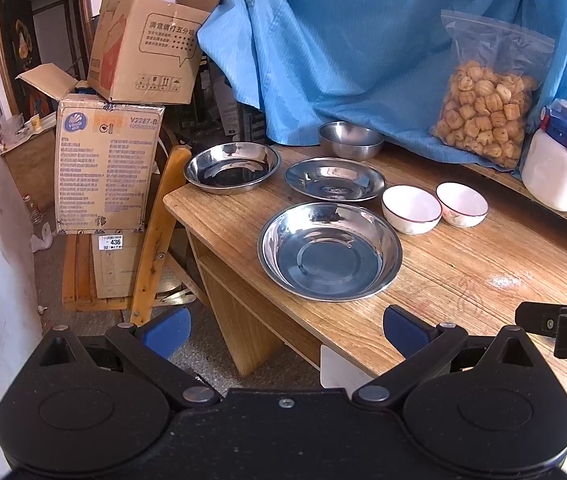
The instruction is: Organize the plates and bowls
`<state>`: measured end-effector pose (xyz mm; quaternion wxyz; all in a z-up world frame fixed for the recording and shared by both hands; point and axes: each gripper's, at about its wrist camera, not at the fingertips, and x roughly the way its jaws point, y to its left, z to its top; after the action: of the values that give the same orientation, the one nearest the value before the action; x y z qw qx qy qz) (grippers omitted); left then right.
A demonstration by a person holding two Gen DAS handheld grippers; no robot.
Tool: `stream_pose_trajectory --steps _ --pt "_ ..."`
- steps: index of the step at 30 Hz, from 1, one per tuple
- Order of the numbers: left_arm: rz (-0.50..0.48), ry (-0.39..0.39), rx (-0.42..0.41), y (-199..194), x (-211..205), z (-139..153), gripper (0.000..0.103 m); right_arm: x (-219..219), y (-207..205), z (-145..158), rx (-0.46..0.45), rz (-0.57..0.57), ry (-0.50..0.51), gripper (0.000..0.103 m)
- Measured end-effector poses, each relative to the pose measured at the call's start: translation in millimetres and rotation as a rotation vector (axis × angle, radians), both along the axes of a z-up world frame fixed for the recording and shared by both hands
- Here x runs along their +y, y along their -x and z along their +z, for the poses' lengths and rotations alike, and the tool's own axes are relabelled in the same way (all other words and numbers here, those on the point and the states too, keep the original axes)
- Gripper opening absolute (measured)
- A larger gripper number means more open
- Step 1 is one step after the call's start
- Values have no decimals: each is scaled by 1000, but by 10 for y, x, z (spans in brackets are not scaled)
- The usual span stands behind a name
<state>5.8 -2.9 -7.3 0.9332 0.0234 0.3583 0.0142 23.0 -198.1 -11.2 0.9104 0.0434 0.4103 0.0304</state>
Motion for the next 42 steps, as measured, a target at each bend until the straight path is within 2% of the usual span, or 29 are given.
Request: stream_pose_trajectory --steps 16,21,26,29,33,38,40,42 --pt "73 5 10 -161 -148 -8 102 -199 -221 -46 -8 59 -27 103" --pt "152 -32 45 -227 -38 -47 102 -138 -304 -141 11 82 -60 103" --pt "293 13 85 -389 370 -56 102 55 -397 -148 2 118 -63 103" --pt "361 4 61 -550 633 -40 102 210 -499 -181 16 139 -51 103" --pt "376 36 16 -904 985 -74 102 443 -729 -205 20 149 -23 103" --pt "355 110 69 -1573 1413 -260 102 802 -1232 -201 24 103 14 103" --pt "354 85 34 -1819 1543 -295 102 946 -1468 -224 37 83 1 103" --pt "336 18 -27 -2023 1603 -337 102 1112 -1699 -283 64 62 16 103"
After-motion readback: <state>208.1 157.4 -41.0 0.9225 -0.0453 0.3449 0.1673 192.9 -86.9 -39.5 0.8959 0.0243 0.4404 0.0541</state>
